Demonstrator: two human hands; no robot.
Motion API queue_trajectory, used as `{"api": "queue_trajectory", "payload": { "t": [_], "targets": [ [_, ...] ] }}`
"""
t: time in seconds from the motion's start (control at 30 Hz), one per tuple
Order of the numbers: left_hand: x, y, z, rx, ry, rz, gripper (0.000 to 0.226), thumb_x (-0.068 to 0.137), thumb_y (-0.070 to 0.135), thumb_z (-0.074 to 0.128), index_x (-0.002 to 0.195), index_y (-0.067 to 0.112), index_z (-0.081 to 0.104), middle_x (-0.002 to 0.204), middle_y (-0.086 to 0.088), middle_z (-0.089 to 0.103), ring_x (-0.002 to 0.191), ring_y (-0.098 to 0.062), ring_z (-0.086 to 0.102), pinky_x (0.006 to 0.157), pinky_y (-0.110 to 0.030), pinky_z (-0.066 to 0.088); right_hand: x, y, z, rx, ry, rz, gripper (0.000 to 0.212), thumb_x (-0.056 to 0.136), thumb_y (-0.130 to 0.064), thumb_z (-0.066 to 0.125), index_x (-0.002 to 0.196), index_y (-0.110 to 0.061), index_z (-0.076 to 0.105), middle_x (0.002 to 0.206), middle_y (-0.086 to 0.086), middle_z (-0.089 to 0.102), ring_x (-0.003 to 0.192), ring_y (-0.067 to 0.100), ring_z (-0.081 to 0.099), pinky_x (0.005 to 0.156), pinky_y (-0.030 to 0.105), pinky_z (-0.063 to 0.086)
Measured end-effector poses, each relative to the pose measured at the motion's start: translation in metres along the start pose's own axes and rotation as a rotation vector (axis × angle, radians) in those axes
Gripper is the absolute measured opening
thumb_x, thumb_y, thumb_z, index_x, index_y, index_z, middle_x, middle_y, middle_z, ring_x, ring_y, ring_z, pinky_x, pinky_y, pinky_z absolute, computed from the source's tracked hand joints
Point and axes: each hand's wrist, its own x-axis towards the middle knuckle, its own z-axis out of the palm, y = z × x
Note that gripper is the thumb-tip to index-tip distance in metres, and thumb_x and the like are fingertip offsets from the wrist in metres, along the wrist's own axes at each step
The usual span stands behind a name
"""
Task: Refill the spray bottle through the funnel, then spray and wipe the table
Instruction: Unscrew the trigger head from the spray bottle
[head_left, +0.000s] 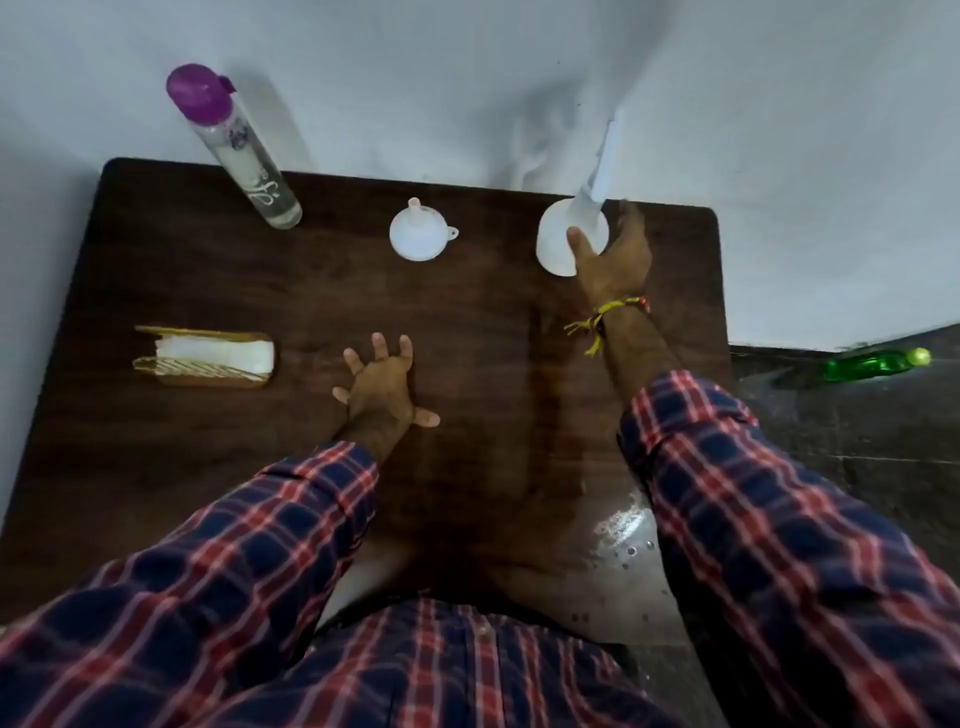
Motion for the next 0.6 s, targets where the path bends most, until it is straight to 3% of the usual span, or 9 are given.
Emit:
{"api": "queue_trajectory", "payload": {
  "t": [0.1,0.2,0.3,0.5,0.6],
  "targets": [
    [-0.001,0.002,-0.003,0.012,-0.015,0.019,0.134,0.057,0.042,0.091,0.153,0.038,-0.003,0.162,0.001,-0.019,0.145,-0.044,-0.017,0.105,-0.076,0.015,0.015,-0.004,0.006,0.044,-0.052,-0.011,0.063,0.084,-0.021,0.073,0.14,-0.008,0.047,0.137,0.007,0.057,0.129,0.02,0.051,0.108,0.025,0.037],
    [0.0,0.001,0.0,0.011,-0.003,0.026,0.135,0.056,0.042,0.092,0.153,0.038,-0.003,0.162,0.001,-0.018,0.145,-0.045,-0.017,0.105,-0.076,0.015,0.018,-0.001,0.013,0.005,-0.062,-0.068,0.046,0.086,-0.023,0.07,0.127,-0.007,0.059,0.124,0.007,0.066,0.118,0.023,0.059,0.095,0.022,0.041],
    [0.003,0.0,0.0,0.014,-0.005,0.025,0.136,0.056,0.043,0.092,0.153,0.037,-0.003,0.162,0.001,-0.019,0.145,-0.045,-0.017,0.104,-0.076,0.015,0.007,0.006,0.011,0.032,-0.059,-0.096,0.043,0.083,-0.024,0.073,0.12,-0.006,0.062,0.117,0.008,0.069,0.109,0.021,0.062,0.087,0.02,0.042],
    [-0.001,0.001,-0.001,0.019,-0.033,0.033,0.137,0.058,0.043,0.09,0.152,0.036,-0.008,0.16,0.0,-0.024,0.144,-0.046,-0.019,0.105,-0.077,0.013,-0.07,0.026,-0.001,0.036,-0.119,-0.156,0.038,0.084,-0.023,0.072,0.117,-0.01,0.061,0.108,0.004,0.07,0.101,0.02,0.063,0.083,0.023,0.044],
    [-0.013,-0.003,-0.001,-0.002,0.011,0.068,0.132,0.062,0.042,0.089,0.153,0.035,-0.006,0.162,0.0,-0.02,0.145,-0.043,-0.018,0.109,-0.074,0.012,-0.123,0.036,-0.01,0.057,-0.145,-0.174,0.036,0.083,-0.024,0.073,0.117,-0.016,0.062,0.103,-0.008,0.067,0.098,0.011,0.061,0.081,0.018,0.043]
  ]
}}
